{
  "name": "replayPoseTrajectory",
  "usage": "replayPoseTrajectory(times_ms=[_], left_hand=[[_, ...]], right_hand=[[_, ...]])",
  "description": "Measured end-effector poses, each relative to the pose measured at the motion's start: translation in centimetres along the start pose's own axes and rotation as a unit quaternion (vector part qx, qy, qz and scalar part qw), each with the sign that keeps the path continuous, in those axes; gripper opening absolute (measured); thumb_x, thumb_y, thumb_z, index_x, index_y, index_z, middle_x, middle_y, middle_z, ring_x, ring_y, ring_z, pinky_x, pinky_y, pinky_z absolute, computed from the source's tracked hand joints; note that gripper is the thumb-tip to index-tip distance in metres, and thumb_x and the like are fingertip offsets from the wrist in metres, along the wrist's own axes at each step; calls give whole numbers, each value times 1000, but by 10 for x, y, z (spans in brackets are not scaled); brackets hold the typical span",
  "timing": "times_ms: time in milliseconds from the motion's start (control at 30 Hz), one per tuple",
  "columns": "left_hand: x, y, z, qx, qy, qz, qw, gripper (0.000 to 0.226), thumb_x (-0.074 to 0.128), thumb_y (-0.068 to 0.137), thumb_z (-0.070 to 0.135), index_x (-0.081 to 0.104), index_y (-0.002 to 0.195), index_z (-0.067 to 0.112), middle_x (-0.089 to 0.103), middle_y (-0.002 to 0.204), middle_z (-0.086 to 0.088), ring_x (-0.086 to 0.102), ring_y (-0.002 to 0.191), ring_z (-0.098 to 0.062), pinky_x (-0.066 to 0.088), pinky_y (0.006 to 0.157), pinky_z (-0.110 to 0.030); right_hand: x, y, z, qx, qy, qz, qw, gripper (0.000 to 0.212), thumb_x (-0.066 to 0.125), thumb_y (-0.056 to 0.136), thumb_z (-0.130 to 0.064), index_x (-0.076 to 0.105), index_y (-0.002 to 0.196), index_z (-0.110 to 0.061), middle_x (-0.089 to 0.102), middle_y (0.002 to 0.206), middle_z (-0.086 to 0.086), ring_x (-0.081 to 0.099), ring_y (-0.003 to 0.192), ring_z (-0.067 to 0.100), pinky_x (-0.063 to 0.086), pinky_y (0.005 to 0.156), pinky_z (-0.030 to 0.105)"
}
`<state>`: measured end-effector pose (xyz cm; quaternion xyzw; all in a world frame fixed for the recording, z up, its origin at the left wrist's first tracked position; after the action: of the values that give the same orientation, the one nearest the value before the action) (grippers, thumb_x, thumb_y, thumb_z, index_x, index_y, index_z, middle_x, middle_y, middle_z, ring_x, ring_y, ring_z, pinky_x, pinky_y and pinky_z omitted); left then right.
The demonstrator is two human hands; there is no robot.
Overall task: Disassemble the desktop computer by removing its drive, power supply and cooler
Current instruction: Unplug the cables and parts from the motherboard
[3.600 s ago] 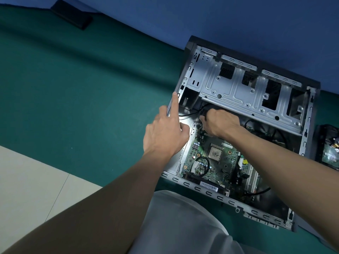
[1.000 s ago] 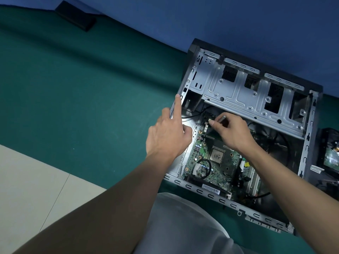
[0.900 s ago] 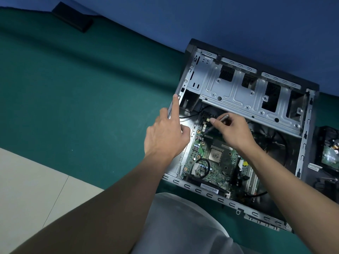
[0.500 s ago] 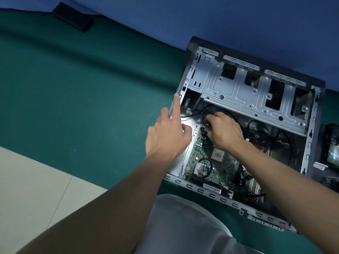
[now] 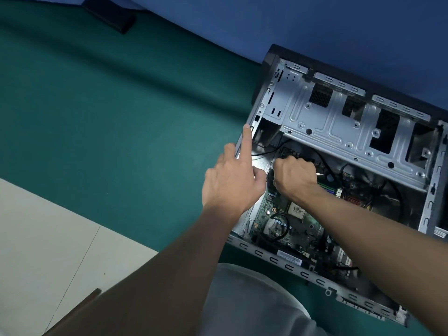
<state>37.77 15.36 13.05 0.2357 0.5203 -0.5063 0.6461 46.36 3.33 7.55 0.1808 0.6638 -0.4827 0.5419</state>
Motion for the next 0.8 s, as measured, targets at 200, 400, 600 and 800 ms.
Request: replayPoseTrajectory(times_ms=[200, 400, 600, 800], left_hand=[[1, 1, -1, 4, 7, 1, 1000, 80, 41, 90, 39, -5, 154, 26, 48, 117, -9, 47, 76, -24, 33, 61, -35], [2, 2, -4, 15, 22, 3, 1000, 80, 42, 90, 40, -5, 154, 26, 50, 111, -9, 42, 71, -21, 33, 60, -35], [0, 0, -1, 25, 30, -1, 999, 80, 49, 93, 37, -1, 154, 24, 38, 144, -15, 49, 115, -30, 46, 78, -41], [8, -3, 45, 114, 112, 18, 987, 87, 54, 95, 34, -5, 155, 13, -13, 161, -17, -7, 150, -29, -1, 118, -37]], right_hand=[[-1, -3, -9, 12, 9, 9, 1000, 13, 49, 85, -12, 62, 85, -10, 60, 75, 9, 45, 62, 27, 36, 58, 30], [-20, -25, -10, 51, 87, 61, 993, 17, 53, 69, 1, 45, 60, -11, 45, 54, 3, 48, 54, 26, 32, 52, 29], [-36, -76, 37, 124, 189, 177, 958, 17, 57, 92, -20, 68, 80, -16, 64, 68, 0, 48, 60, 18, 33, 58, 26], [-44, -139, 118, 245, 275, 269, 890, 17, 65, 88, -29, 75, 97, -18, 73, 88, 14, 65, 86, 38, 53, 73, 40]])
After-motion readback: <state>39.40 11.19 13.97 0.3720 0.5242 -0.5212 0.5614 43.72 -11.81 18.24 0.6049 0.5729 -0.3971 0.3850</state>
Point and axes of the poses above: each hand's wrist, its own y-axis towards the middle knuckle, its own x-axis out of the palm, z = x × y, the point moved 1 cm from there along y, towards the middle knuckle
